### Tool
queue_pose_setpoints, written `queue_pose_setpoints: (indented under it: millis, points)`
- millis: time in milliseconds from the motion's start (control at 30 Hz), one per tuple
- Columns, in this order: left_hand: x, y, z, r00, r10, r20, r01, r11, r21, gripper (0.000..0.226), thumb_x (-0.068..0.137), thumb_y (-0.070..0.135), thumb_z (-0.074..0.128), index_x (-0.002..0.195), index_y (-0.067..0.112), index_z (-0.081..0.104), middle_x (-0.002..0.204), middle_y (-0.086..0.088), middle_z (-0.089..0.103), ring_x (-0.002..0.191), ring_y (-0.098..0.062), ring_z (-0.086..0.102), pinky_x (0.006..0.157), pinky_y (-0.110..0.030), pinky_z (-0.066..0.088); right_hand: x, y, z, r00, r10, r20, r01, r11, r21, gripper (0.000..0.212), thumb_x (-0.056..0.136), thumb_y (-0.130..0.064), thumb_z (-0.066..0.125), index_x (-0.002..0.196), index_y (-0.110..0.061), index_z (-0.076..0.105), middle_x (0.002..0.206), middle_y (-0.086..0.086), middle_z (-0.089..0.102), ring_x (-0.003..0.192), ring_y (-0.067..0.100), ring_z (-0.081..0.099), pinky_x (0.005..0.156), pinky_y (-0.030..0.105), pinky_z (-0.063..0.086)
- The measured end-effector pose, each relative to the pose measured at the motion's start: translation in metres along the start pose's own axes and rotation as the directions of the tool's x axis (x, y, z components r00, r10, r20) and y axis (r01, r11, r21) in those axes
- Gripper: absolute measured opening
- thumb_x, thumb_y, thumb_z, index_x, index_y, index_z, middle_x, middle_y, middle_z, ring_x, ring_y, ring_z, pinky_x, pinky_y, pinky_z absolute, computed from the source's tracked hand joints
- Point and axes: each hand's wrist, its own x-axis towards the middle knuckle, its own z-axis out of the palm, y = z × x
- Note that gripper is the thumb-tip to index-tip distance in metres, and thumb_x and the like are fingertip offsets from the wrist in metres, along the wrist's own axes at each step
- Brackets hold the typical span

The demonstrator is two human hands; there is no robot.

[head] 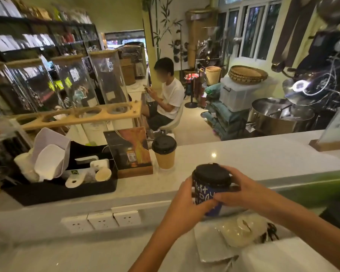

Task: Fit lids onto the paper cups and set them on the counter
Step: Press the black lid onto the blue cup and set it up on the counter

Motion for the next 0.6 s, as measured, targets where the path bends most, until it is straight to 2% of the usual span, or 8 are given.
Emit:
queue_pose_setpoints:
  millis: [100,200,233,333,367,433,500,600]
  points:
    - [0.057,0.002,0.003,0.993,0.102,-0.050,-0.102,0.995,0.013,0.070,0.076,0.025,0.082,0.132,0.037,0.042,0.118,0.024,0.056,0.110,-0.001,0.055,0.095,-0.022,0.048,0.053,0.005,-0.016,0.987,-0.133,-0.090,0.125,0.988,-0.094,0.075,0.076,0.003,0.080,0.132,-0.029,0.042,0.131,0.001,0.055,0.108,0.013,0.061,0.078,0.018,0.056]
    - [0.110,0.001,0.008,0.985,0.130,-0.113,-0.126,0.991,0.044,0.075,0.075,0.016,0.082,0.139,0.024,0.043,0.131,0.005,0.059,0.118,-0.012,0.055,0.097,-0.027,0.047,0.103,0.009,-0.029,0.965,-0.211,-0.157,0.188,0.971,-0.146,0.079,0.074,0.011,0.079,0.129,-0.030,0.038,0.127,-0.001,0.051,0.120,0.022,0.054,0.094,0.027,0.049]
    - [0.125,-0.001,0.009,0.984,0.128,-0.123,-0.123,0.991,0.044,0.075,0.075,0.014,0.082,0.139,0.022,0.044,0.132,0.002,0.060,0.119,-0.015,0.056,0.093,-0.024,0.047,0.116,0.011,-0.034,0.962,-0.219,-0.165,0.194,0.968,-0.158,0.081,0.074,0.010,0.079,0.129,-0.032,0.037,0.126,-0.003,0.051,0.120,0.021,0.053,0.093,0.027,0.048]
    - [0.161,-0.009,0.010,0.982,0.136,-0.127,-0.135,0.991,0.018,0.076,0.072,0.011,0.082,0.138,0.020,0.046,0.127,0.001,0.062,0.114,-0.018,0.059,0.072,-0.006,0.047,0.147,0.015,-0.046,0.952,-0.237,-0.194,0.203,0.962,-0.181,0.084,0.074,0.010,0.078,0.135,-0.030,0.036,0.126,-0.004,0.049,0.117,0.015,0.049,0.085,0.015,0.046]
    - [0.170,-0.012,0.010,0.982,0.139,-0.131,-0.139,0.990,0.010,0.077,0.072,0.012,0.082,0.139,0.020,0.046,0.126,0.002,0.061,0.112,-0.015,0.059,0.065,-0.002,0.047,0.154,0.017,-0.048,0.949,-0.241,-0.205,0.203,0.961,-0.189,0.086,0.074,0.011,0.077,0.140,-0.025,0.036,0.128,-0.003,0.049,0.117,0.015,0.048,0.087,0.017,0.045]
    - [0.183,-0.020,0.011,0.981,0.139,-0.135,-0.140,0.990,0.004,0.077,0.073,0.015,0.083,0.140,0.019,0.045,0.127,0.003,0.060,0.111,-0.012,0.057,0.064,0.001,0.046,0.165,0.022,-0.050,0.945,-0.242,-0.222,0.200,0.960,-0.194,0.087,0.074,0.012,0.077,0.145,-0.019,0.035,0.131,0.000,0.049,0.120,0.017,0.048,0.094,0.026,0.045]
    - [0.191,-0.029,0.014,0.985,0.118,-0.124,-0.118,0.993,0.000,0.076,0.076,0.018,0.083,0.140,0.020,0.044,0.130,0.001,0.060,0.115,-0.015,0.057,0.078,-0.005,0.048,0.172,0.028,-0.050,0.945,-0.233,-0.229,0.192,0.963,-0.188,0.083,0.076,0.010,0.076,0.143,-0.019,0.037,0.133,0.003,0.050,0.124,0.021,0.049,0.099,0.032,0.044]
    - [0.198,-0.041,0.016,0.991,0.091,-0.094,-0.093,0.995,-0.022,0.074,0.079,0.019,0.081,0.142,0.020,0.043,0.136,-0.002,0.058,0.124,-0.020,0.055,0.100,-0.032,0.050,0.175,0.037,-0.047,0.943,-0.232,-0.238,0.195,0.966,-0.171,0.077,0.078,0.008,0.075,0.139,-0.024,0.039,0.133,0.002,0.051,0.130,0.026,0.049,0.103,0.035,0.044]
